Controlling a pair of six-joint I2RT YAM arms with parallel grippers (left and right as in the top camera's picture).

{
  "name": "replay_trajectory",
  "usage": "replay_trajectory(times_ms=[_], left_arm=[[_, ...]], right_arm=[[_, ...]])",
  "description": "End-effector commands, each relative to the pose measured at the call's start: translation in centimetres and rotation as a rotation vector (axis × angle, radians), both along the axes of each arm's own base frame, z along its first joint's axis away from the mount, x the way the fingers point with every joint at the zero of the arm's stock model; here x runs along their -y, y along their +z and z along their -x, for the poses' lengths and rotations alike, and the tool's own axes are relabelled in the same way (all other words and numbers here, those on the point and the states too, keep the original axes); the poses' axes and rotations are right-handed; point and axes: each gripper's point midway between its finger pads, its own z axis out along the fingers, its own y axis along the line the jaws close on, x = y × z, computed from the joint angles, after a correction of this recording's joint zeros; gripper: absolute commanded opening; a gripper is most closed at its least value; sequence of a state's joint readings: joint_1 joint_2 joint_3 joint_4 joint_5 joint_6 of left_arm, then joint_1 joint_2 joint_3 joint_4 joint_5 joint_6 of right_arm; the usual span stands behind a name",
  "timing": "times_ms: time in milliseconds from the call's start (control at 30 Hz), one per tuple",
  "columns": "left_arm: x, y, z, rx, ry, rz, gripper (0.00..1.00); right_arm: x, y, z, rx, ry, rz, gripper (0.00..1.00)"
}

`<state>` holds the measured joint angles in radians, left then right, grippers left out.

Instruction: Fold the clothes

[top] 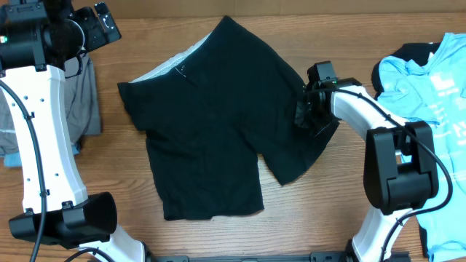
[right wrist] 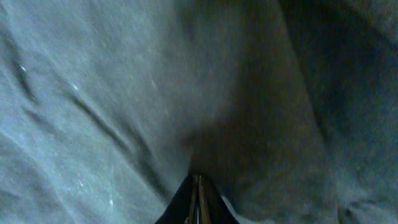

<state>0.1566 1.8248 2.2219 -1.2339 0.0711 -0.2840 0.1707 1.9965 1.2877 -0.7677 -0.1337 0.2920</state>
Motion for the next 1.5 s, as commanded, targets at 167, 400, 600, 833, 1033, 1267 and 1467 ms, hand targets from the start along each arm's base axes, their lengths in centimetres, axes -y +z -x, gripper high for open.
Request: replay_trajectory(times_ms=[167,400,600,833,1033,1267,1467], left_arm=[[0.0,-0.1,-0.1,-0.001,-0.014,-0.012,1.00],[0.0,-0.1,-0.1,-0.002,-0.014,-0.012,1.00],[0.0,-0.1,-0.1,-0.001,-0.013,-0.012,1.00],[0.0,-0.1,-0.1,-0.001,-0.013,-0.012,1.00],[0.0,-0.1,-0.1,-0.001,-0.013,-0.012,1.00],[0.0,-0.1,-0.1,-0.001,-0.013,-0.012,1.00],[0.0,-0.1,-0.1,-0.001,-0.013,-0.012,1.00]], right_arm=[[5.2,-2.2,-0.5,0.063,-0.099,0.246,0.04],[9.0,-1.3,-4.4,0.208,-0.201,0.242,0.04],[10.3,2.3,-9.8,0.406,-0.155,0.150,0.04],[8.0,13.7,-11.7,0.424,-0.112,0.017,0.06],[5.1,14.2,-2.4,0.047,-0.079,-0.122,0.50],[-3.4,12.1,6.0,-0.248,0.142,-0.331,0.45],[-10.0,8.4,11.0,-0.357,0.246,-0.300,0.51]])
